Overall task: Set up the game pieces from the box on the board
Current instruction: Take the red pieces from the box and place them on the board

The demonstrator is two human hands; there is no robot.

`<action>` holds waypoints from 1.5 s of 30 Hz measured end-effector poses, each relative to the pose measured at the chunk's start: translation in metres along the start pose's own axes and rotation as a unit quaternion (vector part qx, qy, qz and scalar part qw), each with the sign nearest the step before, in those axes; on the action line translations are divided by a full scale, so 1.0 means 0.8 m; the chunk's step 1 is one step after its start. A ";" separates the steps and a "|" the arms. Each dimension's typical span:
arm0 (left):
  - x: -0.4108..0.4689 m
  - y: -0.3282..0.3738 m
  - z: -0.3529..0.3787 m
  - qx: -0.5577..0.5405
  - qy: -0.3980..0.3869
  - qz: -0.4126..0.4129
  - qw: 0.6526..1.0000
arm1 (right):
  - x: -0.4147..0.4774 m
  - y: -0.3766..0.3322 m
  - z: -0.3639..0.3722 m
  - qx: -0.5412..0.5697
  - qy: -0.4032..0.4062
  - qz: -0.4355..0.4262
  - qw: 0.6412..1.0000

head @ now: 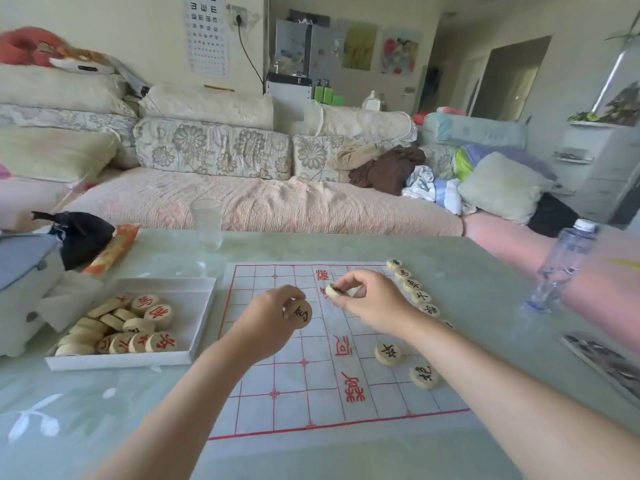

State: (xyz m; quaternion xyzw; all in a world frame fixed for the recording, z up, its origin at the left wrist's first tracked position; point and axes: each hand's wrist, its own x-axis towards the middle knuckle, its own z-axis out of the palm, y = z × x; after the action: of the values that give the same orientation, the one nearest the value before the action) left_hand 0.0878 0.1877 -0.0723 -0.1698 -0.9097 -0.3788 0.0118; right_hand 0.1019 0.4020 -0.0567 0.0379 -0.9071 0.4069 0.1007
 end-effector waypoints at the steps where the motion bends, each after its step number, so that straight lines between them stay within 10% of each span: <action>1: -0.001 0.012 0.012 -0.001 -0.012 0.006 1.000 | -0.012 0.012 -0.019 -0.006 0.013 0.008 1.000; 16: -0.035 0.146 0.152 -0.121 -0.161 0.004 0.980 | -0.203 0.154 -0.181 -0.133 0.028 0.154 0.979; 39: -0.048 0.181 0.182 -0.372 -0.205 -0.105 0.899 | -0.182 0.124 -0.129 -0.039 0.026 -0.001 0.999; 45: -0.036 0.156 0.189 -0.001 -0.095 0.129 0.987 | -0.181 0.145 -0.164 -0.156 0.095 0.139 0.973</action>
State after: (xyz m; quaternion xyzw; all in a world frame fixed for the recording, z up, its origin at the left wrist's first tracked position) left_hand 0.1705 0.3659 -0.0992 -0.3213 -0.8768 -0.3568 -0.0258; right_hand 0.2460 0.5750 -0.0877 -0.1439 -0.9418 0.2726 0.1337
